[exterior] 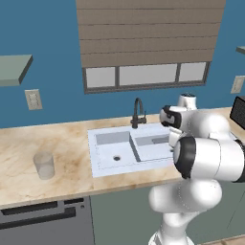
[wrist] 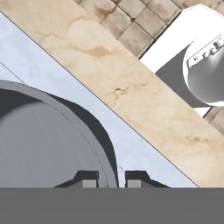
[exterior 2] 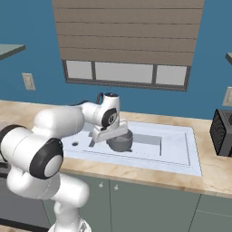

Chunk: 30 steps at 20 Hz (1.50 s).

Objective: Move any existing items from the left basin to the right basin for drying. Then move the glass cup from the counter to the left basin of the sink for washing.

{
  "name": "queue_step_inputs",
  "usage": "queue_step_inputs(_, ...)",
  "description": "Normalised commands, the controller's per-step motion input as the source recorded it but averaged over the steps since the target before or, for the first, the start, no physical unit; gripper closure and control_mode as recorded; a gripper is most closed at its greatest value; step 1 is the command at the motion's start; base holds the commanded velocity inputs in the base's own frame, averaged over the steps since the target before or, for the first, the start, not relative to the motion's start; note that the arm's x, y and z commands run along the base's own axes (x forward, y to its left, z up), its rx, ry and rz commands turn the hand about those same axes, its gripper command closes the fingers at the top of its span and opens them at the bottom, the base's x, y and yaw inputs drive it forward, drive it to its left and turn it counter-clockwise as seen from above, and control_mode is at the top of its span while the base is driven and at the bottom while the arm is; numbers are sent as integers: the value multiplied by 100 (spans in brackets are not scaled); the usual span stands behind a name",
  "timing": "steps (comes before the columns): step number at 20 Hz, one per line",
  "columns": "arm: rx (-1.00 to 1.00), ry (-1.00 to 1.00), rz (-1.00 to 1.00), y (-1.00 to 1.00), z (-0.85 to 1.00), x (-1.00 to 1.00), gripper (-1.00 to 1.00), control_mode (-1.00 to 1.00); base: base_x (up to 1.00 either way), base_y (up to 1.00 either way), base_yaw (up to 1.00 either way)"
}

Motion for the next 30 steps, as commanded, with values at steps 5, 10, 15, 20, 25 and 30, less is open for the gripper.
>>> queue_step_inputs(5, -1, -1, 0, 0, -32, 22, 100, -100, 0, 0, 0)
queue_step_inputs(10, -1, 0, 0, 0, -30, 26, 100, -100, 0, 0, 0)
queue_step_inputs(15, -1, -1, 0, 0, -15, 31, 100, -100, 0, 0, 0)
queue_step_inputs(20, 0, 0, 0, 0, -18, 32, 100, -100, 0, 0, 0)
queue_step_inputs(25, 0, -1, 0, 0, -10, 38, 100, -100, 0, 0, 0)
queue_step_inputs(30, 0, 0, 0, 0, -22, 33, 100, -100, 0, 0, 0)
